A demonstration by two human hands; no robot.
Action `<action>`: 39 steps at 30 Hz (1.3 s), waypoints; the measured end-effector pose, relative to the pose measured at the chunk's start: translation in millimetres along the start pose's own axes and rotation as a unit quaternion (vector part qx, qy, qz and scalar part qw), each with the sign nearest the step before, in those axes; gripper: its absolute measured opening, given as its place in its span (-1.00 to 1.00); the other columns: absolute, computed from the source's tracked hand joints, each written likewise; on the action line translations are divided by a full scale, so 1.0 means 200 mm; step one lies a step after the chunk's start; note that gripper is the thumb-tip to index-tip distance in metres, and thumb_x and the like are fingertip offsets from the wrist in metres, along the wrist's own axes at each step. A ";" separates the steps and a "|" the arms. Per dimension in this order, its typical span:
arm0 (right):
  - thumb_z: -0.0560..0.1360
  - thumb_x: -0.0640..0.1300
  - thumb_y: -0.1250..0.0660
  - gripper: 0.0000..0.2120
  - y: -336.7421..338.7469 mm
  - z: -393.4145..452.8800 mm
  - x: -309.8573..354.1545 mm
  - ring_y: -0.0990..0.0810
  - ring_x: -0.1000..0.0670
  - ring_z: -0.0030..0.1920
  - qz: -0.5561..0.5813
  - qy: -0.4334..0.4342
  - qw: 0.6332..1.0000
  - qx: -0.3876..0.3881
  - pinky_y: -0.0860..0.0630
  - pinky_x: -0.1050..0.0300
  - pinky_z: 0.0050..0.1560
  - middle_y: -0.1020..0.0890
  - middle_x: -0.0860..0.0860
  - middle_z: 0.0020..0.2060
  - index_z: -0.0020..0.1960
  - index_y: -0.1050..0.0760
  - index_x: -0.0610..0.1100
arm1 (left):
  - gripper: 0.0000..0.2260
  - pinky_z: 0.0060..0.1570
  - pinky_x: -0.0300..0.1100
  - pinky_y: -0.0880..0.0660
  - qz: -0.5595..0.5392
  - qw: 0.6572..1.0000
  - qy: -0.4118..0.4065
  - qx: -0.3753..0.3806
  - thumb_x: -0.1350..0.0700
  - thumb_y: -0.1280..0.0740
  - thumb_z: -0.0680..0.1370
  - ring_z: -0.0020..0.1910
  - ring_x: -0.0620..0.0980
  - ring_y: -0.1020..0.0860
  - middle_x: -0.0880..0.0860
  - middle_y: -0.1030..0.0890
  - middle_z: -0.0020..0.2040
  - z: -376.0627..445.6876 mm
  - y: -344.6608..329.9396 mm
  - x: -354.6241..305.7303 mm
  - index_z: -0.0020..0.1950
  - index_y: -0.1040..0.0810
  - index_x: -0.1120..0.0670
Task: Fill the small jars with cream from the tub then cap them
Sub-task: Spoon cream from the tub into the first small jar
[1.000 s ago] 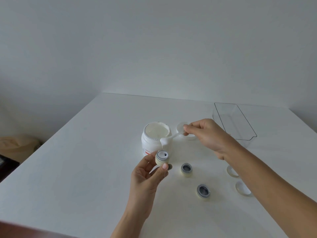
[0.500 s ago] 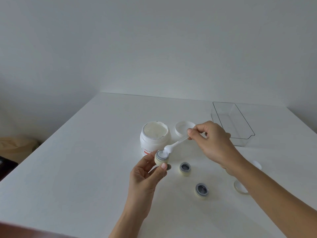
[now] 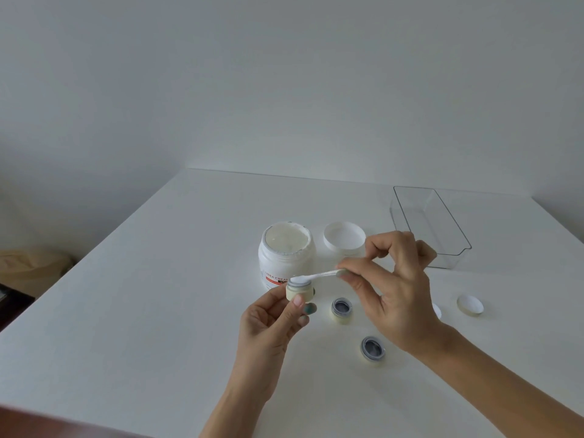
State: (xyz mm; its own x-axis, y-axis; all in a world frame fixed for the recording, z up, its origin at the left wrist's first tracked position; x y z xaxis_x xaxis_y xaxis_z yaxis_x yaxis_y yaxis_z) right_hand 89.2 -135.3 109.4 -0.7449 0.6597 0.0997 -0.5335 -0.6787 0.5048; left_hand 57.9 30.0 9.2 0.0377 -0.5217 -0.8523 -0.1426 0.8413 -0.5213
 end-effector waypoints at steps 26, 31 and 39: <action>0.52 -0.09 -0.30 -0.80 0.03 0.05 -0.17 -0.48 0.08 -0.26 0.138 -0.240 0.961 0.005 -0.40 0.14 -0.15 -0.54 0.07 -0.31 -0.23 -0.60 -0.12 | -0.67 -0.01 -0.22 -0.60 0.014 1.000 -0.023 0.000 0.13 -0.54 0.30 0.01 0.08 -0.70 0.06 -0.72 -0.01 0.00 0.00 -0.02 0.05 -0.70 0.04; 0.53 -0.10 -0.31 -0.74 -0.23 0.18 -0.25 -0.50 0.20 -0.45 0.178 -0.386 0.901 0.090 -0.34 0.39 -0.39 -0.60 0.17 -0.50 -0.26 -0.63 -0.19 | -0.70 -0.02 -0.23 -0.61 0.029 0.999 -0.023 -0.010 0.24 -0.51 0.33 0.04 0.10 -0.70 0.06 -0.73 0.02 0.00 0.00 -0.01 0.02 -0.71 0.00; 0.43 -0.18 -0.28 -0.70 -0.38 0.25 -0.30 -0.36 -0.05 -0.39 0.086 -0.427 0.872 0.225 -0.28 0.14 -0.36 -0.45 -0.31 -0.41 -0.27 -0.49 -0.45 | -0.63 -0.02 -0.23 -0.60 0.033 0.999 -0.034 -0.002 0.12 -0.56 0.25 0.03 0.08 -0.70 0.07 -0.73 0.04 0.00 0.00 -0.02 0.04 -0.71 0.00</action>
State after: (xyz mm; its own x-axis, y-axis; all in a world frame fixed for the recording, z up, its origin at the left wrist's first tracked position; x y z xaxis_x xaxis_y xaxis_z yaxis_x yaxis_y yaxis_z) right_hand 194.7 -107.7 107.5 -0.1256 0.6913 0.7115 -0.0892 -0.7222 0.6859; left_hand 58.4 31.1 12.4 0.0945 -0.4551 -0.8854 -0.1501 0.8727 -0.4646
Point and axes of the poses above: each hand's wrist, its own z-axis towards the middle knuckle, its own y-axis out of the back of the hand, x = y × z, the point moved 5 cm from there along z, towards the middle knuckle
